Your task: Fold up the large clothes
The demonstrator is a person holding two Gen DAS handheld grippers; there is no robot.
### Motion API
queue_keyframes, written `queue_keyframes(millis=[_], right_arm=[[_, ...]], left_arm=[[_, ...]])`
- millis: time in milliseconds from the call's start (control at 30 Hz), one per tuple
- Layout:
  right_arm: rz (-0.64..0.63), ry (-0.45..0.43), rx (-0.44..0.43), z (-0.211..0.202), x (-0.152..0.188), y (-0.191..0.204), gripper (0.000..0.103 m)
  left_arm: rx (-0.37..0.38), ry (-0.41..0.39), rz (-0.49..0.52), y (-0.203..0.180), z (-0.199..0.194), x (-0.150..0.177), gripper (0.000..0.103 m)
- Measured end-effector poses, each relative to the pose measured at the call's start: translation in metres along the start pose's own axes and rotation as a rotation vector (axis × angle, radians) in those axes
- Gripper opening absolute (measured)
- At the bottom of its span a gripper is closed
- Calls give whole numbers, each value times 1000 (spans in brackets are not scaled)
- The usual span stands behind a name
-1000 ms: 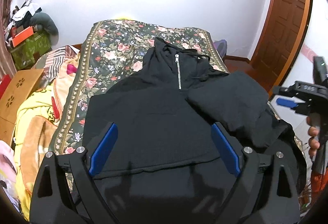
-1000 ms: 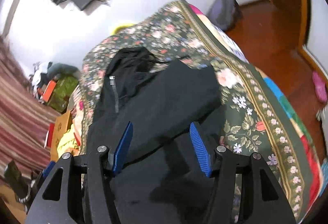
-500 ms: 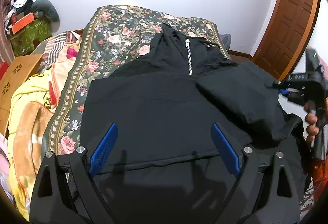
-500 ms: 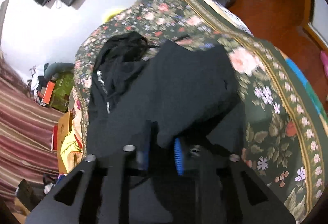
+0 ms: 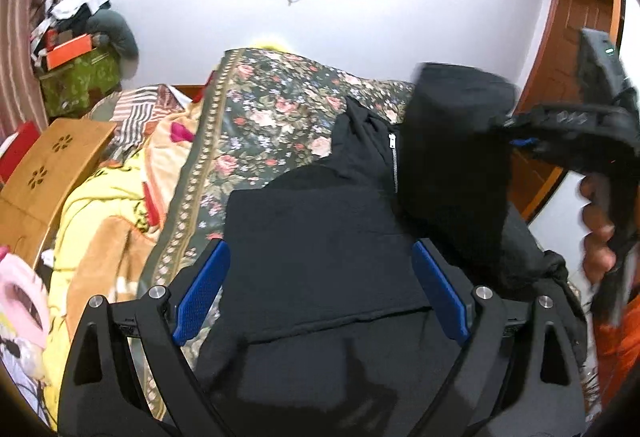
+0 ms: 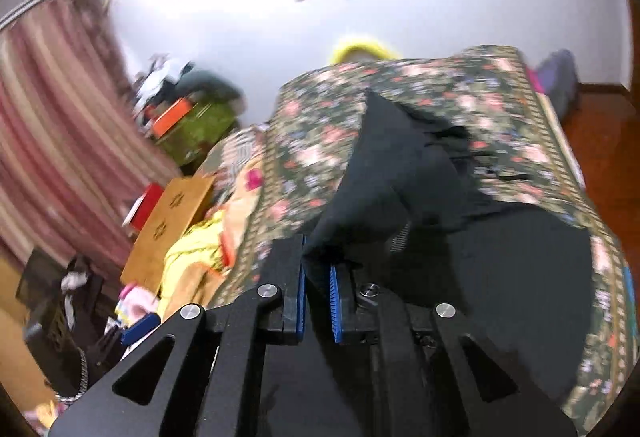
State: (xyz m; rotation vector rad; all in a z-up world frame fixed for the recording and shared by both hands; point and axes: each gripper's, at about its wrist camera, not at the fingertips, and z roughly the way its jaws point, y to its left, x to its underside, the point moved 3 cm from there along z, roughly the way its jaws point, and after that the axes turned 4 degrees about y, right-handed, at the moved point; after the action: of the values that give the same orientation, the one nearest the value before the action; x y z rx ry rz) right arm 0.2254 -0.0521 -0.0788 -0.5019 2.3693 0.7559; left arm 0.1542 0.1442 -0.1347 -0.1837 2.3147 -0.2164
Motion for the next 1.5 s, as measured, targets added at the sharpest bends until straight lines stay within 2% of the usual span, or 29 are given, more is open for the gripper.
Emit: queue_keyframes(millis=[133, 333, 500, 567, 667, 733, 900, 1033, 1200, 1267, 1300, 1367, 1433, 1500], right_arm=[[-51, 126, -51, 52, 22, 33, 8], [-145, 329, 4, 116, 69, 53, 13], [-192, 466, 39, 128, 89, 51, 18], [-198, 493, 28, 122, 90, 47, 23], [-178, 473, -11, 105, 85, 47, 35], [-180, 420, -14, 88, 78, 44, 40], [-183, 299, 13, 44, 62, 27, 42], [-173, 192, 122, 8, 53, -7, 52], [-166, 115, 318, -30, 54, -59, 53], [-143, 104, 376, -43, 58, -81, 53], [-129, 101, 392, -48, 59, -90, 53], [-94, 106, 419, -56, 63, -109, 53], [-57, 117, 446, -61, 68, -127, 53], [-28, 128, 472, -65, 72, -144, 53]], left_arm=[[-50, 12, -20, 22, -12, 12, 92], [-94, 83, -81, 51, -11, 43, 92], [-91, 146, -116, 62, 1, 62, 92], [-74, 172, -138, 64, 9, 65, 92], [-44, 187, -167, 61, 16, 67, 92], [-19, 195, -193, 62, 20, 66, 92], [92, 236, -293, 63, 36, 65, 92], [184, 301, -412, 65, 62, 72, 90], [260, 384, -541, 66, 94, 86, 74], [255, 411, -558, 65, 106, 89, 62], [226, 416, -543, 64, 110, 89, 56], [188, 400, -499, 59, 110, 84, 37], [137, 371, -440, 51, 104, 78, 31], [44, 314, -317, 35, 92, 68, 26]])
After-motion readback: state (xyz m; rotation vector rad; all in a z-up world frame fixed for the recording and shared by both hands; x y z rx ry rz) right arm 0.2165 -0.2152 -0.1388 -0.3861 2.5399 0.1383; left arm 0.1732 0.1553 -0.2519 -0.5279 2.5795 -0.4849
